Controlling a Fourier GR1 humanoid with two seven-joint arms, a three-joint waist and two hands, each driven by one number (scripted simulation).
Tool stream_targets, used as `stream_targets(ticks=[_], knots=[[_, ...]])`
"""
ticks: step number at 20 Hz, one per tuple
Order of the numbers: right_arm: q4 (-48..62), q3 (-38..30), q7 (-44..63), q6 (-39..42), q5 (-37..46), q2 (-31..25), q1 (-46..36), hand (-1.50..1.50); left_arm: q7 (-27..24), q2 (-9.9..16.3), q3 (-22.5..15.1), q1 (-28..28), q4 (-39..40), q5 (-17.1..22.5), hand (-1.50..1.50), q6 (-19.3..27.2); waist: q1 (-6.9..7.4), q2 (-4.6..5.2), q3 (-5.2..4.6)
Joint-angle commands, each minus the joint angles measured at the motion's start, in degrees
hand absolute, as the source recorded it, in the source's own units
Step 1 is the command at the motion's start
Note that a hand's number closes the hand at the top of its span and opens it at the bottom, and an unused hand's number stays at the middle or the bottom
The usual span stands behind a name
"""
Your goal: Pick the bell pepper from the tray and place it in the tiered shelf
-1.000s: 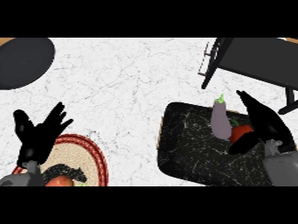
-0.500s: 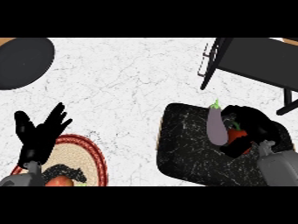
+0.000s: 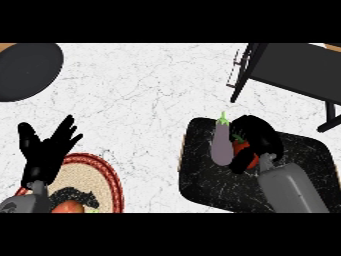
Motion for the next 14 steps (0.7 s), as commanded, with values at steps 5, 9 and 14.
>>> stream_targets(ticks=[5,9,14], knots=[[-6.61,2.76,13.58,-8.89,0.48,8.43,-8.88,1.50,-1.55,0.21,0.80,0.91,2.90,-0.41,0.00,-0.58,-0.17,0.52,0.39],[-19.18,3.76,17.12,-8.61,7.75,8.21,-9.09,1.50,1.12,0.22,0.59,0.44,1.07,-0.01,0.00,-0.33,-1.24,0.15,0.39],[-29.75,3.14,28.93,-3.85,14.66,7.99,-17.08,1.50,-1.57,-1.52,0.16,1.73,2.06,-1.35,0.00,1.16,-1.19,0.10,0.34]])
